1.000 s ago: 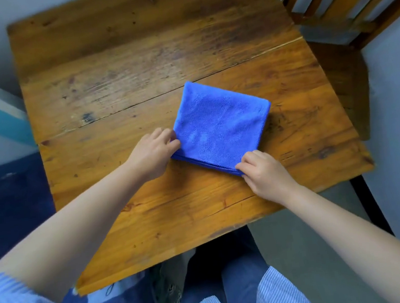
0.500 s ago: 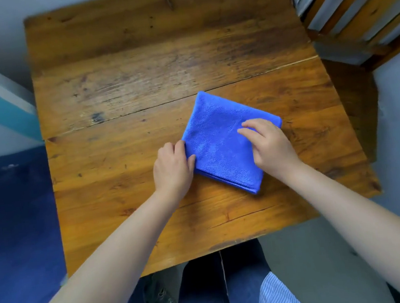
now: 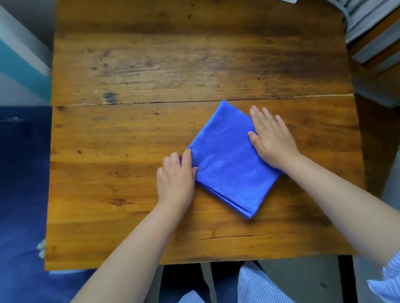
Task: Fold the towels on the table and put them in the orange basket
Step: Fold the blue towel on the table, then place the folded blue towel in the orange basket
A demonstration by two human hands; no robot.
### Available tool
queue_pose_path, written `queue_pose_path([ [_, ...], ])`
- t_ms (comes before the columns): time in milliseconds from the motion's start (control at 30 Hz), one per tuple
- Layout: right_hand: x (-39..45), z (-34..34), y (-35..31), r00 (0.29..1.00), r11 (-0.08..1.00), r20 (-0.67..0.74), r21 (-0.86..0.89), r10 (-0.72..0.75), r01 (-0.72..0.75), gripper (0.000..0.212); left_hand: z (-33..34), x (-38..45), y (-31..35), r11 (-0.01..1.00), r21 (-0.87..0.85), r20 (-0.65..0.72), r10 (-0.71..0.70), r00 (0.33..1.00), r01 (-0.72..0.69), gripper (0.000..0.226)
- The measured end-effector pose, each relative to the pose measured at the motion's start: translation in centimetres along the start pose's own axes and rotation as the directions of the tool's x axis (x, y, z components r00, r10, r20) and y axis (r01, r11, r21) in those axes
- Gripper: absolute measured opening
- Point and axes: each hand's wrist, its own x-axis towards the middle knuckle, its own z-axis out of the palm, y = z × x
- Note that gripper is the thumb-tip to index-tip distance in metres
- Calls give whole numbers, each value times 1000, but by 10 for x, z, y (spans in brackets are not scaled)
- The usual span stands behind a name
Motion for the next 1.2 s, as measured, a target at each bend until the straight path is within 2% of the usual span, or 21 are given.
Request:
queue_pose_path([
  [100, -2, -4, 9, 993, 991, 44, 62, 114, -116, 53, -4, -1, 4, 999, -1, 46, -37, 998, 37, 47],
  [167, 5, -11, 4, 996, 996, 47, 49, 77, -80, 53, -11, 1, 8, 997, 3, 70, -72, 995, 72, 42],
  [267, 26, -28, -15, 997, 996, -23, 54, -69, 70, 49, -24, 5, 11, 988, -43, 72, -146, 987, 150, 28],
  [333, 44, -41, -33, 987, 985, -45, 75, -153, 156, 35, -29, 9, 14, 980, -69, 98, -182, 978, 189, 26],
  [400, 60, -53, -49, 985, 986, 34, 16, -167, 166, 8, -32, 10, 17, 969, -90, 152, -213, 965, 229, 26],
  [467, 69, -60, -62, 978, 990, 164, -47, -126, 135, 8, -34, 11, 20, 955, -115, 209, -247, 946, 275, 27],
  [600, 75, -67, -71, 946, 997, 315, 32, -80, 74, 8, -38, 13, 19, 931, -114, 303, -300, 904, 347, 31],
  [700, 73, -80, -78, 920, 993, 373, 26, -116, 115, 35, -44, 9, 14, 943, -100, 332, -270, 904, 319, 31],
  [800, 65, -96, -98, 884, 973, 409, 41, -225, 228, 38, -60, -8, -9, 942, -129, 248, -271, 930, 309, 27],
  [933, 44, -113, -158, 797, 894, 424, 81, -430, 440, 26, -87, -57, -63, 914, -188, 76, -351, 933, 359, 21],
  [1067, 6, -108, -238, 668, 712, 280, 93, -690, 696, 29, -102, -134, -124, 861, -234, -93, -483, 871, 452, 14],
  [1167, -37, -94, -298, 549, 566, 160, 98, -821, 818, 24, -99, -206, -166, 815, -240, -181, -571, 801, 527, 15],
  [1200, -51, -90, -313, 529, 541, 127, 90, -839, 836, 22, -95, -225, -176, 811, -230, -196, -580, 791, 538, 16],
])
